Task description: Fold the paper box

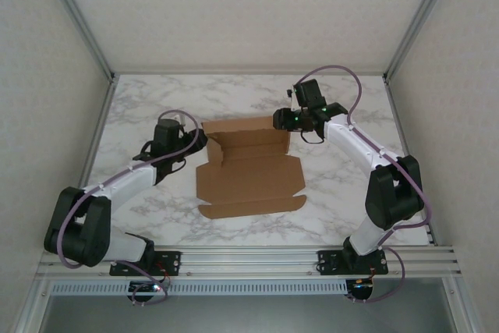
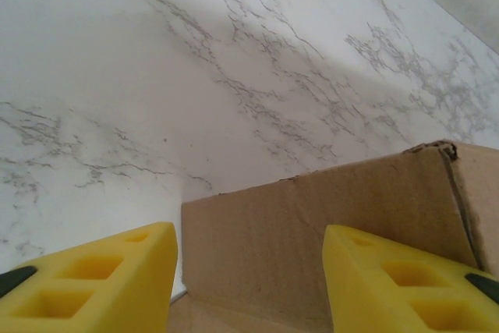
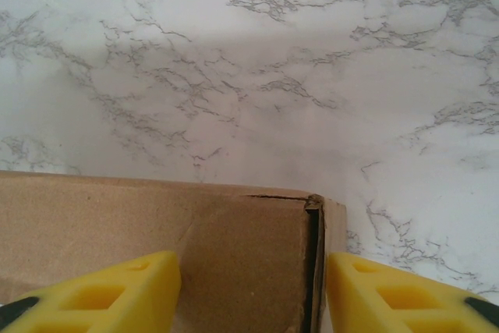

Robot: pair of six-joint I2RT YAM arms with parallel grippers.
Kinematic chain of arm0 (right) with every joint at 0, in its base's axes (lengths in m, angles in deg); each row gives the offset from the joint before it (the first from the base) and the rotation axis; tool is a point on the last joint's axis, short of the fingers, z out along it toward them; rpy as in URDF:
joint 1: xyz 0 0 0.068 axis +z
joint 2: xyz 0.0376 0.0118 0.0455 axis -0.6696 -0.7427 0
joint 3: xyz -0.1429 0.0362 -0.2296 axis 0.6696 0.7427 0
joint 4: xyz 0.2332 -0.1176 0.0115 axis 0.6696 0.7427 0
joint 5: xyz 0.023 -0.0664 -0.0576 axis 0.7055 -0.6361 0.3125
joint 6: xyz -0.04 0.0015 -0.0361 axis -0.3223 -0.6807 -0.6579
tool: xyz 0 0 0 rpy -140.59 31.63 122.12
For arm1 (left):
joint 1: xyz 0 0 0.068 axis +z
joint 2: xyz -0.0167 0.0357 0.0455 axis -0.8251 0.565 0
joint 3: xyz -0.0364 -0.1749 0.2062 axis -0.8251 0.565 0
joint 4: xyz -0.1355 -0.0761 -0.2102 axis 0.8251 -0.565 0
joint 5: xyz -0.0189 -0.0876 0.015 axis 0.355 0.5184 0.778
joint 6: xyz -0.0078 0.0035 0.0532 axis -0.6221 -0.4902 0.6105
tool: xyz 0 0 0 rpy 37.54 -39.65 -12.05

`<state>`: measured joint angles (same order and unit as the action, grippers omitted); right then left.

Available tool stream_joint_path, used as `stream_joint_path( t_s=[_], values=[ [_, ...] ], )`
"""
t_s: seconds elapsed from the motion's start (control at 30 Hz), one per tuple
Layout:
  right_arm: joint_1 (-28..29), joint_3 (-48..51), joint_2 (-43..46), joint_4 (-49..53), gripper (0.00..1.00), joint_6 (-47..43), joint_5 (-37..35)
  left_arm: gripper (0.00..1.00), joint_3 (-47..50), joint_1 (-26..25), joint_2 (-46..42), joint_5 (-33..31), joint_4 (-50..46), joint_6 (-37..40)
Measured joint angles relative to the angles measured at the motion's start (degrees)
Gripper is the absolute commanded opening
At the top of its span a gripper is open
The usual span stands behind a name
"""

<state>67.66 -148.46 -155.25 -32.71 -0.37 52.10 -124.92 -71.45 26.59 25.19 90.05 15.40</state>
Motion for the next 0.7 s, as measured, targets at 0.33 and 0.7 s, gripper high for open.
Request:
stream_joint_path(
  t_s=[0.33,0.7],
  values=[
    [0.0,0.0,0.0,0.0,0.53,0.0,-0.3,0.55,0.4,-3.3,-1.1,-5.0,-2.8,5.7],
    [0.0,-0.1,-0.2,0.0,0.54,-0.2,-0.4,0.57,0.2,-5.4,-4.5,-5.8,-9.5,10.2]
  ],
)
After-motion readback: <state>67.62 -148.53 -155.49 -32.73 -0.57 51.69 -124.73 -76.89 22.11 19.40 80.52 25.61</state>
